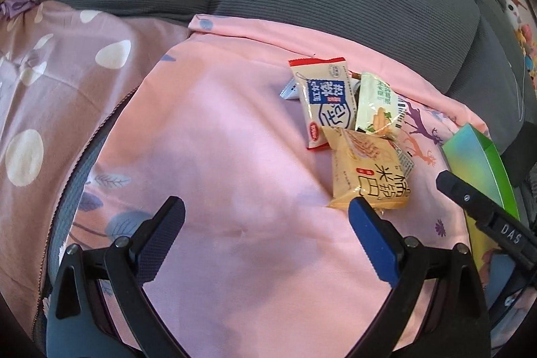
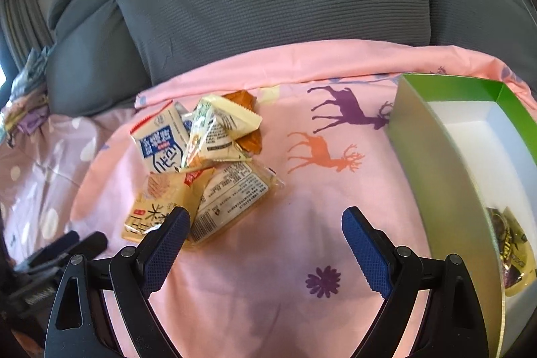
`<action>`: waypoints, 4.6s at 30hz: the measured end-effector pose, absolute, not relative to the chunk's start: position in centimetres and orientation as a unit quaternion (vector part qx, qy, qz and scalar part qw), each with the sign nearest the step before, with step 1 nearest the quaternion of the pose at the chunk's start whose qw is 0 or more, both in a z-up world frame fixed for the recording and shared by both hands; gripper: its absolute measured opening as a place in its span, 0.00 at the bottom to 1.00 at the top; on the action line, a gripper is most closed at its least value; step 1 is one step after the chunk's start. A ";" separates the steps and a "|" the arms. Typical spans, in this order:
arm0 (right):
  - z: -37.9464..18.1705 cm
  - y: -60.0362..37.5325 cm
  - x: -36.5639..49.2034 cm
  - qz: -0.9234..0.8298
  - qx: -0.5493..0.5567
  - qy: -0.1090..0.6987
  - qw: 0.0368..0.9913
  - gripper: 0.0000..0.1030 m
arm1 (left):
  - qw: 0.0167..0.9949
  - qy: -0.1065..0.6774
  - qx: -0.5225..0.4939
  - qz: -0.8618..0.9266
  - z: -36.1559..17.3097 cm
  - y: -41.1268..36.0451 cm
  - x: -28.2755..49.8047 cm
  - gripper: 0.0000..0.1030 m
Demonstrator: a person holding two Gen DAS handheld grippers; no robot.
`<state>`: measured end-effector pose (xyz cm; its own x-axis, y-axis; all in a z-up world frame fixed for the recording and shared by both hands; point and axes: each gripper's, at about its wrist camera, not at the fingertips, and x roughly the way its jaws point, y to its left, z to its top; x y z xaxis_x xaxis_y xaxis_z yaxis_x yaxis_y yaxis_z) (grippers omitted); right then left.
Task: Organize snacks
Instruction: 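Move the right gripper back over the snack pile, then grasp the yellow rice-cracker bag with the right gripper and lift it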
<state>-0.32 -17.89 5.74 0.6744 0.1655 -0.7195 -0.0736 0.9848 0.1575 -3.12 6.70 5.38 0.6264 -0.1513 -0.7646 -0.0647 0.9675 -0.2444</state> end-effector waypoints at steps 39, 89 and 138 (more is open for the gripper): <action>5.4 -16.4 -0.8 0.113 0.064 0.373 0.919 0.89 | 0.883 0.439 -0.159 -0.042 5.5 7.3 -3.1 0.93; 4.9 -10.4 3.8 0.122 0.063 0.493 0.859 0.89 | 0.846 0.491 -0.204 -0.031 3.7 9.9 -2.0 0.62; 3.7 -18.5 -1.0 0.162 0.135 0.543 0.813 0.46 | 0.815 0.508 -0.149 -0.237 4.3 -4.7 -3.7 0.35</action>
<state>-0.95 -18.49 3.74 0.3585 0.4100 -0.8387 -0.1169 0.9110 0.3954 -3.70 -4.73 4.27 0.3718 -0.5381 -0.7565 0.2347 0.8429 -0.4842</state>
